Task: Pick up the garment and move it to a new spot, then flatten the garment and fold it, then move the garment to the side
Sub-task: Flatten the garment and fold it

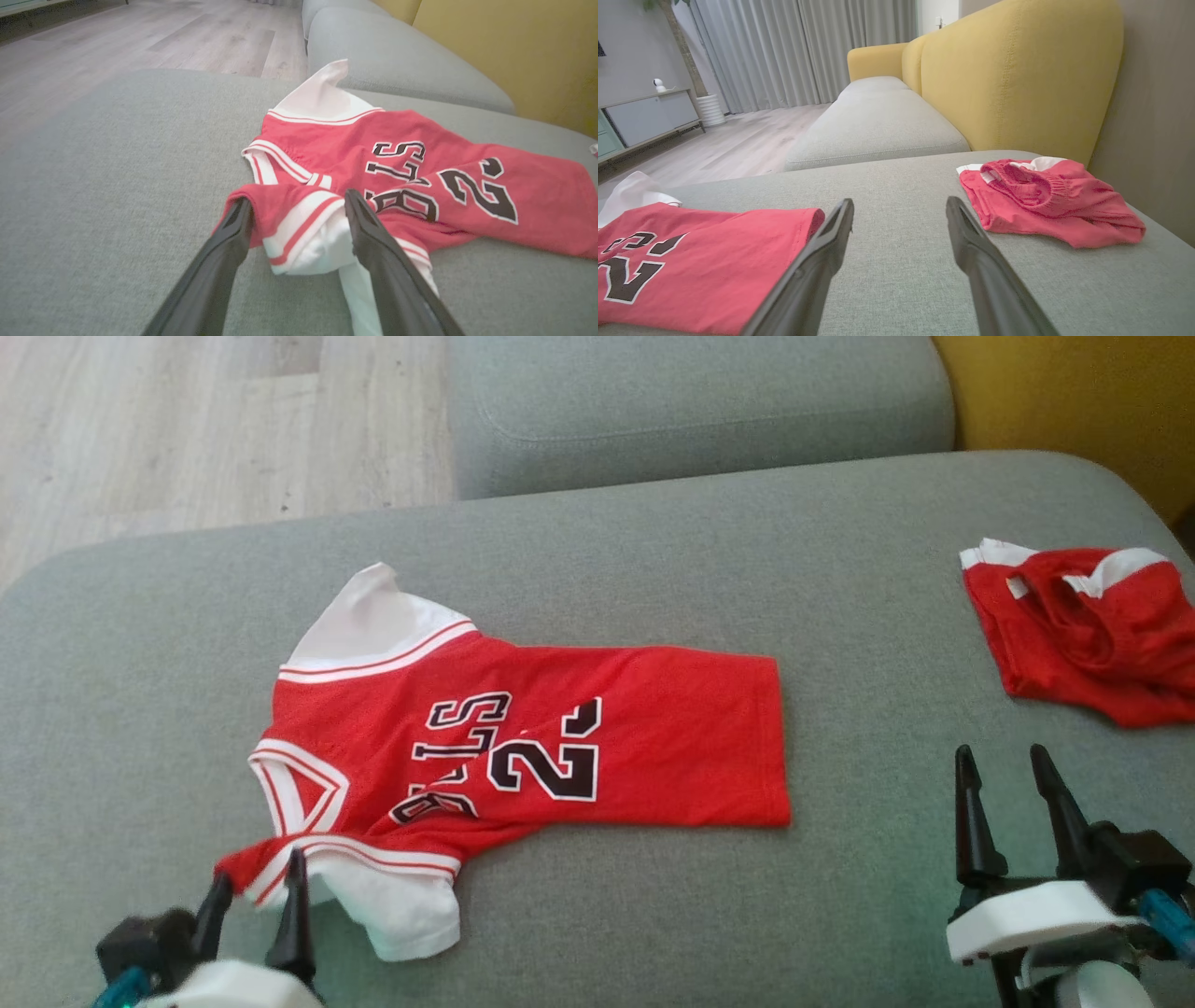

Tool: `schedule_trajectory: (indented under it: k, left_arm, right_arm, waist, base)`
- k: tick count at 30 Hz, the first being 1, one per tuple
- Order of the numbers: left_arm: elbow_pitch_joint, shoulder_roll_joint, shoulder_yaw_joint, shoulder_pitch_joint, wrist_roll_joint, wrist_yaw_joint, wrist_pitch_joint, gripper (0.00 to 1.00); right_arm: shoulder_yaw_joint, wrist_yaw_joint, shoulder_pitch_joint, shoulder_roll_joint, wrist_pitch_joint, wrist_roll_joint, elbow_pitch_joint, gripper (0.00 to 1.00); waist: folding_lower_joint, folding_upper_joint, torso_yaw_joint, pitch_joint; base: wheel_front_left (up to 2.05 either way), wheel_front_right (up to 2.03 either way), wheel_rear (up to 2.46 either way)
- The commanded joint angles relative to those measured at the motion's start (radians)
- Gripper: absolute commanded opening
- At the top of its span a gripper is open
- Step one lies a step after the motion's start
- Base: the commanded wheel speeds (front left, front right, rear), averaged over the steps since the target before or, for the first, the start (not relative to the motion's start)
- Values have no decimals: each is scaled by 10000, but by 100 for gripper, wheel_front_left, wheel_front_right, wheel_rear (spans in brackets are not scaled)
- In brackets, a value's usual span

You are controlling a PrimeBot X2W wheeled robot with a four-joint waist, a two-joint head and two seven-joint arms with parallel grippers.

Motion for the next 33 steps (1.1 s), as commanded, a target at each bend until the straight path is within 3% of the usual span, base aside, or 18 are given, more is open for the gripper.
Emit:
schedule_trajectory:
  k: [1,15,25,33]
  left_arm:
    - [-256,168,425,-835,147,-11,-178,100]
    - [-1157,499,595,-1008,650,516,-422,100]
    - [-1239,-905,-244,-1177,779,489,-972,100]
    - [-860,-1512,-687,-1723,1011,275,-1180,100]
  right_arm:
    - [216,65,-310,-64,-10,-102,-384,100]
    - [123,65,-268,-64,215,-171,-495,100]
    - [173,65,-1733,-64,1222,-945,242,100]
    - [0,65,-3309,-64,2153,-1402,2287,100]
  waist:
    - [0,0,58,-62]
    - [0,0,659,-228]
    - [0,0,1437,203]
    - [0,0,2343,932]
  base:
    - [0,0,0]
    - [0,0,0]
    - [0,0,0]
    - [0,0,0]
